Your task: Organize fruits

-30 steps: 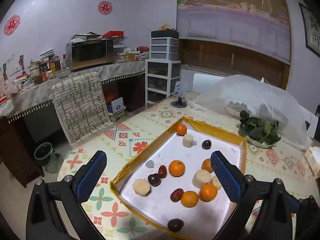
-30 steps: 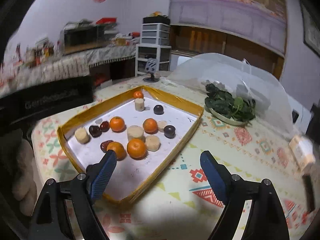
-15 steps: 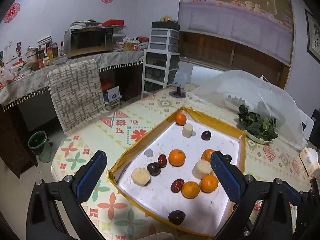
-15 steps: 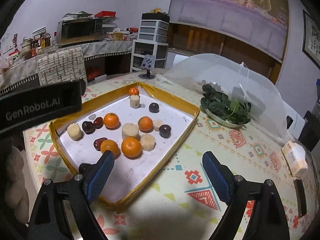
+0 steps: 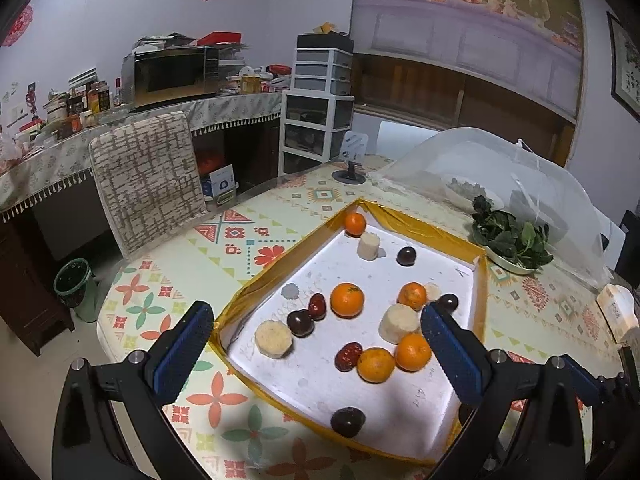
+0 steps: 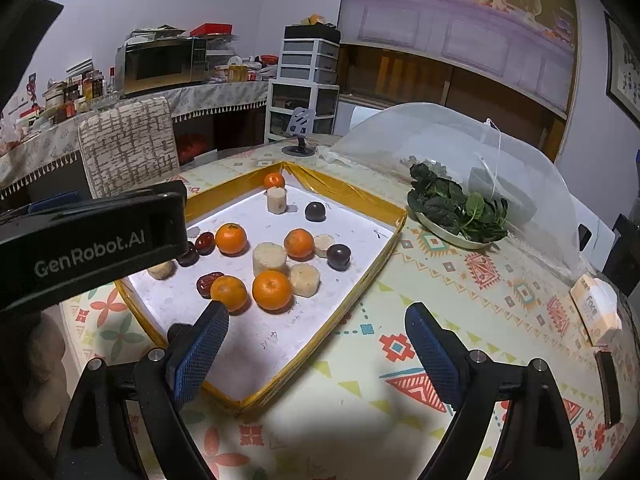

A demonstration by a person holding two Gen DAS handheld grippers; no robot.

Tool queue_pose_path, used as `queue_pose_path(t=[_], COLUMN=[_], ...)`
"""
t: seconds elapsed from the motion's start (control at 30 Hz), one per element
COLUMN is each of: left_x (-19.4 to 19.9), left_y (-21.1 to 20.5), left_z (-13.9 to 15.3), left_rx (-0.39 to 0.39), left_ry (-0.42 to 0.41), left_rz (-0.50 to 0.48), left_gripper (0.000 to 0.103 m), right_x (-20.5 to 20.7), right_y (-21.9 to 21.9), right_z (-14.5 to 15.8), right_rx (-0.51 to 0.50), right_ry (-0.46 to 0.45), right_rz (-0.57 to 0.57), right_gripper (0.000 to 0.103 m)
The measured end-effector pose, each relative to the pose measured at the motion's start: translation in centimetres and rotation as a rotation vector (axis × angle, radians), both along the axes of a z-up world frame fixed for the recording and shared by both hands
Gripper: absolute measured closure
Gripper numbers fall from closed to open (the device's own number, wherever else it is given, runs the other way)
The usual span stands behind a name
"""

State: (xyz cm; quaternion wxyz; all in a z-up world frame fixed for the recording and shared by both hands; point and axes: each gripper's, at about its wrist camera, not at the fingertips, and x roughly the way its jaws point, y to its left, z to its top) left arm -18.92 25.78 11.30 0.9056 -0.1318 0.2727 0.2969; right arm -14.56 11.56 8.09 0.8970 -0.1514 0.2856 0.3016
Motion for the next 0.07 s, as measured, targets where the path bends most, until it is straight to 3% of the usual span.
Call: queue_pose_path(t=[0.07], left_x=[0.19], left_y=[-0.88], left_z=[0.37], left_rx=[0.014], left_ry=[0.008], left_rz=[-0.018], left_gripper=[0.000], right_x=[0.45], right_y=[-0.87], right_z=[0.24], right_rx=[0.022], right_ry=[0.013], right_rz=[-0.026], right_gripper=[0.010])
